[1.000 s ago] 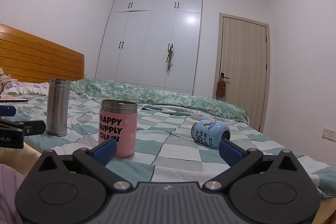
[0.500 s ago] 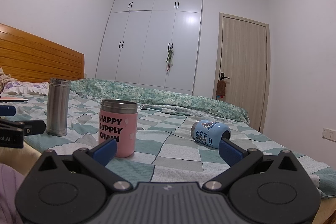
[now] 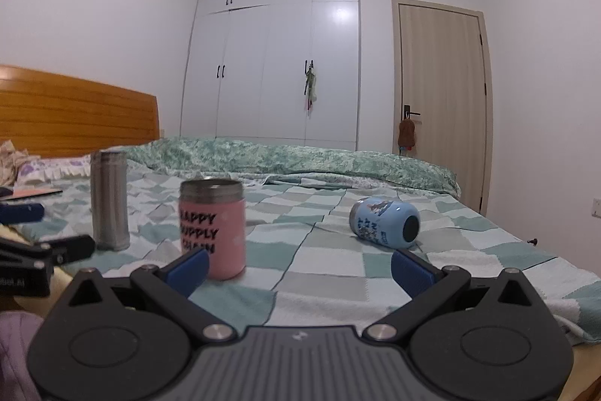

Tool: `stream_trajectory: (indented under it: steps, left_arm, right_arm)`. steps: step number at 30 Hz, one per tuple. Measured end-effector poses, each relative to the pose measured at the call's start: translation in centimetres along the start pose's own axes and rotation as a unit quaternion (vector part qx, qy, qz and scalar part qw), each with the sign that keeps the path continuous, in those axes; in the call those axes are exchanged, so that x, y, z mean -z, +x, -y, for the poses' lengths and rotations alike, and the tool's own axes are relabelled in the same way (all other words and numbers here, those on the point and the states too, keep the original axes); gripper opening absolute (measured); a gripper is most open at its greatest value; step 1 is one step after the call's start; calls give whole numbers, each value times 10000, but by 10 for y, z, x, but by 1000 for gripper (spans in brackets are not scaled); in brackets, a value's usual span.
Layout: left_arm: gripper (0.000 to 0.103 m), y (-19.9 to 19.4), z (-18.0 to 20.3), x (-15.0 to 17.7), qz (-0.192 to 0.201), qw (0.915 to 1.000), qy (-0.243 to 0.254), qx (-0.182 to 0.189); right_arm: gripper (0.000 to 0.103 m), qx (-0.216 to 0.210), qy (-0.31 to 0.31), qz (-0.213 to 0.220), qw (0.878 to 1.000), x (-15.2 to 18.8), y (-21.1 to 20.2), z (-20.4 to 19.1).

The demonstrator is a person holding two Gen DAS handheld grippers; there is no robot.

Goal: Flip cup upright
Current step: 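Move the left tool down to the lying light-blue cartoon cup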

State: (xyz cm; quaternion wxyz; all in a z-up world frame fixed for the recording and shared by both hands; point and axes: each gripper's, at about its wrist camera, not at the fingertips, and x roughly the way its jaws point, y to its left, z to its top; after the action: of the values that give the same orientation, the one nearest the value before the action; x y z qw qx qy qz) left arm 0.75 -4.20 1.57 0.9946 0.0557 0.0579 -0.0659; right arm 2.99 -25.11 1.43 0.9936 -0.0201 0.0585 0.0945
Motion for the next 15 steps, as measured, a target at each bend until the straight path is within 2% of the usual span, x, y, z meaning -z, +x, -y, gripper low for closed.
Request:
stream_trajectory:
  steps: [4,8,12,15]
  left_arm:
    - [103,18,27,-25,-45,9994,176,294]
    - [103,45,63,-54,-125,9975,319,623]
    - [103,88,108,-78,-316,9941,462,928]
    - [103,127,135,-87,-490,9926,468,1013]
  right_arm:
    - [103,185,-196,3,9996,-8,-4,26]
    - [103,522,-223,-60,9984,-18,-4,70]
    - [103,759,-224,-226,9966,-26,5,118]
    - [103,888,-262,-401,9949,-29,17,153]
